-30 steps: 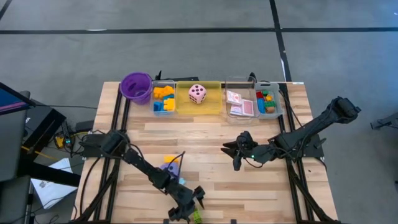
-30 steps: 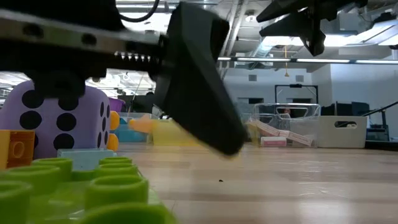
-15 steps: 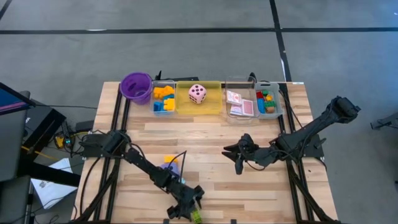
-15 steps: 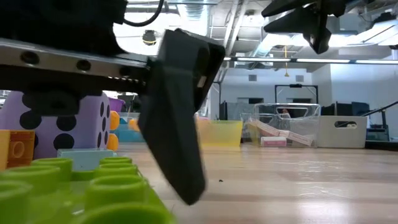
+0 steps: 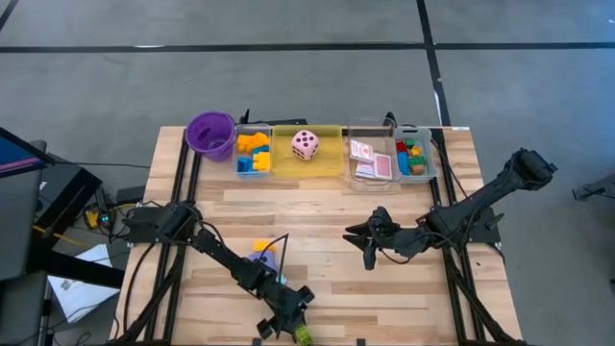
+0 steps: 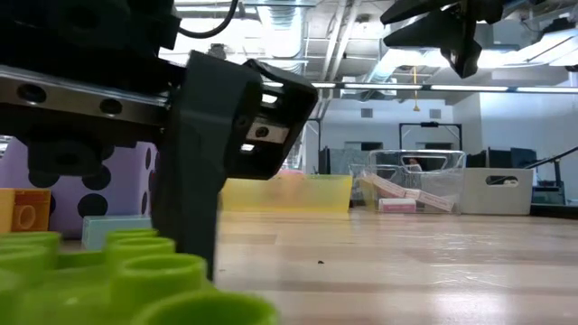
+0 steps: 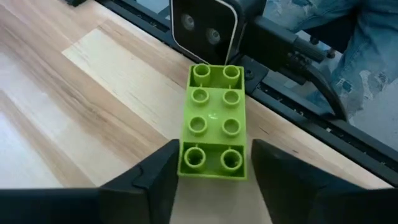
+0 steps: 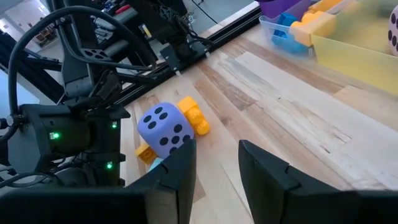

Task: Pick & Place Toys
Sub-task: Put the small green game piece into the gray bin

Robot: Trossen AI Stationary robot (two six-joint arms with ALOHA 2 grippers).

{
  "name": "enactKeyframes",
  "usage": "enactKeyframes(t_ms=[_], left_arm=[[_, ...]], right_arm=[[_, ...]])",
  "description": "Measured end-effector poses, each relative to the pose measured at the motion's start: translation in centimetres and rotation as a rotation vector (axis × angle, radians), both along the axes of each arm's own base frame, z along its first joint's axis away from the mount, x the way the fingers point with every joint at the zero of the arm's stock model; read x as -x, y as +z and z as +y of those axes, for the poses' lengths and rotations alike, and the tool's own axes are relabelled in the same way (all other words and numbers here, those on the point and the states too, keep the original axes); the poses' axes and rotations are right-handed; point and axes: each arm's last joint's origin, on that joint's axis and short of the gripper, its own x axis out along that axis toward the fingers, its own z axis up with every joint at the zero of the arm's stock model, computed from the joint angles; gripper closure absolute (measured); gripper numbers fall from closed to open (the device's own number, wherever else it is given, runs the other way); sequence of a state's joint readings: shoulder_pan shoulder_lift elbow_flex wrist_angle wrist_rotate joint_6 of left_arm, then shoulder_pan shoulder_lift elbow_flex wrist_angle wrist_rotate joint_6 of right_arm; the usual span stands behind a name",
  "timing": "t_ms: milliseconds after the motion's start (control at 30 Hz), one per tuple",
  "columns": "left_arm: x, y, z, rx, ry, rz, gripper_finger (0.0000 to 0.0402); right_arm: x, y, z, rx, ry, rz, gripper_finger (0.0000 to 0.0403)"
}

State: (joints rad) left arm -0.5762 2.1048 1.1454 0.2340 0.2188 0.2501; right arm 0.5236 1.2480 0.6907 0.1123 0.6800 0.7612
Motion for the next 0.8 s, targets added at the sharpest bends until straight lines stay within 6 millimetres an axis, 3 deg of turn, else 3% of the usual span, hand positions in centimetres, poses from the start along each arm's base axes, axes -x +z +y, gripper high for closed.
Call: enactKeyframes(t_ms=[200,500,600,800], left_arm=[[0.0,0.0,0.0,0.001,0.0,0.0,0.0267],[-0.6,0.7,0.3,-0.044,0.128,-0.09,0.0268],[-0.8,2.2,0.8,-0.03,0.16,-0.122,0.0268],[-0.7,7.1,3.0,-0.051,0.273,-0.186,0.0268]], right_arm=[[0.0,0.0,0.0,0.0,0.0,0.0,0.0289],[0.0,0.1,0.0,-0.003,-0.001,-0.007,0.0289],[0.0,0.0,0.0,0.004,0.0,-0.006,0.0289],[-0.3,-0.2,0.0,0.068,-0.013,0.003,0.0289]])
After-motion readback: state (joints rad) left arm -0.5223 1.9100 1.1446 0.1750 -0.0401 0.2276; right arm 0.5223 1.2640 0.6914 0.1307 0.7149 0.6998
